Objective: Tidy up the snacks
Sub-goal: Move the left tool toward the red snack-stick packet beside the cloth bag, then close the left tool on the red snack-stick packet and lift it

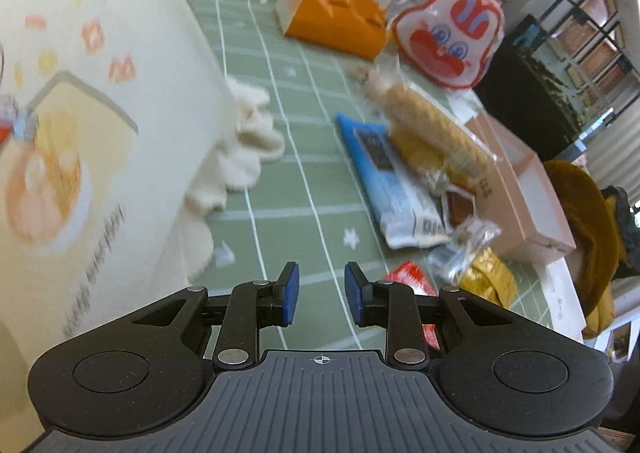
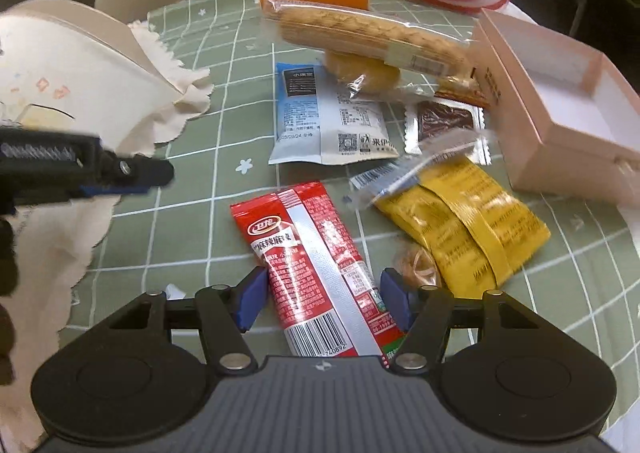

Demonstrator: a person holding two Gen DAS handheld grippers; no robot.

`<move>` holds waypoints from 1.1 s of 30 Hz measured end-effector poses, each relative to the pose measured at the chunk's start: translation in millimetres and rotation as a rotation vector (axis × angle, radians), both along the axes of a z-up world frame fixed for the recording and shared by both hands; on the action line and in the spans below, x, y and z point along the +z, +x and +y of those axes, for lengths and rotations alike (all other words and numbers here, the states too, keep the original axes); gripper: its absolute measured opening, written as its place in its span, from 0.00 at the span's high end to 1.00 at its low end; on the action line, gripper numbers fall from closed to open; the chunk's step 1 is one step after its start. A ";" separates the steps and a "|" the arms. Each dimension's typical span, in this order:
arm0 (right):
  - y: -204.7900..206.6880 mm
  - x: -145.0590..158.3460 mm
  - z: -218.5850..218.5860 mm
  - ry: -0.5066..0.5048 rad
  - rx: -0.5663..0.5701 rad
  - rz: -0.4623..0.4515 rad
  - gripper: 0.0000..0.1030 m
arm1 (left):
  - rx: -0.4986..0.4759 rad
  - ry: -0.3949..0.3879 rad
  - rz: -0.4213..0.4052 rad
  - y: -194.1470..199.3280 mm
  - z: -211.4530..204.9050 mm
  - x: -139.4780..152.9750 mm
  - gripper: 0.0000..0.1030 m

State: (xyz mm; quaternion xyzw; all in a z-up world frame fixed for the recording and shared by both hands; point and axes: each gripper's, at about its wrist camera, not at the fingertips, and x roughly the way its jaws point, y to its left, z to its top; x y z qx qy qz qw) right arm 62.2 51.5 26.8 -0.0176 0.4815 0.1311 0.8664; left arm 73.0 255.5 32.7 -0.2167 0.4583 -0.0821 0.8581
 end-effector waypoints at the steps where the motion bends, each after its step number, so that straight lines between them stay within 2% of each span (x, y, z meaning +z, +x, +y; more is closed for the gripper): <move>1: -3.9 2.0 -4.0 0.002 0.008 -0.003 0.39 | -0.005 -0.007 0.017 -1.2 -4.2 -1.0 0.71; 4: -14.8 14.0 -19.2 0.019 0.011 -0.040 0.38 | -0.031 -0.035 0.077 -8.4 -23.3 -4.4 0.71; 6: -17.8 24.0 -28.9 0.033 0.006 -0.069 0.28 | -0.053 -0.051 0.115 -12.9 -40.8 -7.7 0.71; 9: -23.3 37.0 -52.1 0.014 -0.032 -0.124 0.25 | -0.074 -0.044 0.150 -13.0 -69.1 -13.8 0.71; 16: -30.8 34.7 -119.1 -0.014 -0.174 -0.135 0.25 | -0.054 0.117 0.105 3.1 -117.8 -9.0 0.66; 23: -39.5 16.6 -170.9 -0.017 -0.214 -0.123 0.22 | -0.054 0.264 0.084 14.3 -153.1 -6.3 0.54; 31: -29.1 -8.2 -187.7 0.026 -0.230 -0.094 0.21 | -0.126 0.434 0.025 13.1 -185.0 -9.2 0.37; 33: -29.0 -11.6 -186.9 0.016 -0.221 -0.103 0.16 | -0.151 0.459 0.000 10.6 -186.8 -10.5 0.35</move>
